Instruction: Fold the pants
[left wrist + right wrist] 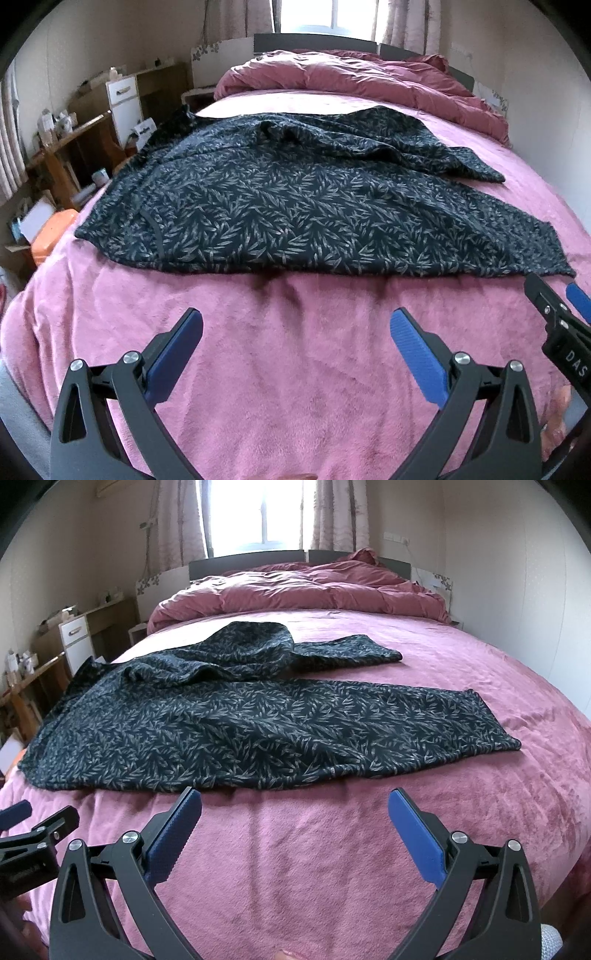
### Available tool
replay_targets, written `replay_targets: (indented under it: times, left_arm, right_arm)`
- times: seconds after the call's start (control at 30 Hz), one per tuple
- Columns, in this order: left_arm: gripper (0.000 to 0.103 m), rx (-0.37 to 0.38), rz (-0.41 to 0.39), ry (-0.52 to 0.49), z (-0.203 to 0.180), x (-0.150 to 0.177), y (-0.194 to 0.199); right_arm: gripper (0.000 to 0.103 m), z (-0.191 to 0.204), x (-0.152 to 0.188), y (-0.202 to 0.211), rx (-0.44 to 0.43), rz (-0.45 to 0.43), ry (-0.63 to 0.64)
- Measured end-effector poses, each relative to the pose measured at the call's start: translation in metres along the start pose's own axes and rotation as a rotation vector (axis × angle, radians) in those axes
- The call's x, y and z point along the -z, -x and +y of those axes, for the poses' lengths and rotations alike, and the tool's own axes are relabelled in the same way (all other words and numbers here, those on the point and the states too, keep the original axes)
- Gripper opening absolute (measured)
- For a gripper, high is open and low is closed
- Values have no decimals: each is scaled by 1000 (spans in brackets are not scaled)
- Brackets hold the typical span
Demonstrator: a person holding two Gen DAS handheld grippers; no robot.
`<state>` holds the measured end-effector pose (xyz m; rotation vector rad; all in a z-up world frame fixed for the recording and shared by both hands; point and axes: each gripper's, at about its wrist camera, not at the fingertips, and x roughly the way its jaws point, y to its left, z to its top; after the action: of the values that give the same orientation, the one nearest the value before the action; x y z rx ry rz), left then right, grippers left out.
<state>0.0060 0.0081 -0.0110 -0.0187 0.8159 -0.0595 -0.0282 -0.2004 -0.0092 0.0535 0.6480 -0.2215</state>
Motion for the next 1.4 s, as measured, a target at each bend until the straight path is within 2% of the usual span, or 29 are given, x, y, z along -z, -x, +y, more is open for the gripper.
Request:
replay_targets:
  times: [0.1,0.17,0.2,0.3,0.37,0.5,0.6,0.67,0.73,0.83,0.93,1.0,1.1,1.17,1.2,1.27,1.37,1.4]
  left_arm:
    - [101,130,-6,41,11,1,-1]
    - [101,231,-13,107,24,4,-2]
    - [101,248,-14,145,31,5,-3]
    - [101,222,-4,197,46,4,-9]
    - [101,190,2,217,58,1,-13]
    - [101,129,-20,294,95,-5,-18]
    - [101,120,-11,382,129,-9,-27]
    - [100,125,-21,452,151,-9,-30]
    - [100,95,-34,501,172,-10,-35]
    - [99,83,-45,513,188,-13,-43]
    - [92,114,-52,570,208,-12,-55]
    - [81,148,-52,615,217,-11,-62]
    - [68,168,-55,630,226,-13,-71]
    - [63,194,-55,630,231,-17,-77]
    - [60,207,-54,634,234,-18,-80]
    - [55,210,-49,649,239,-21,-86]
    - [55,212,-54,656,245,-26,-92]
    - [54,207,-51,650,246,-29,-95]
  right_arm:
    - [100,-9,-3,-2,-1,-12,-38]
    - [100,-18,-6,-3,-59,-43,-59]
    - [100,-23,-8,-6,-108,-46,-71]
    - [100,-42,-10,-16,-123,26,-162]
    - [100,-63,-11,-21,-158,61,-267]
    - [100,-114,-13,-31,-145,81,-491]
    - [100,-152,-12,-39,-155,90,-655]
    - [96,-173,-10,-44,-149,98,-737]
    - [89,-188,-6,-51,-152,115,-794]
    - [78,-213,2,-68,-168,150,-905]
    - [69,-233,12,-81,-203,155,-1025]
    - [64,-238,11,-85,-198,148,-1032]
    - [55,-251,8,-93,-189,134,-1063]
    - [50,-259,8,-99,-206,129,-1100]
    - [44,-263,8,-102,-209,129,-1107]
    - [42,-268,6,-107,-215,128,-1101]
    - [38,-275,2,-112,-240,128,-1083]
    - [33,-276,-1,-116,-238,134,-1076]
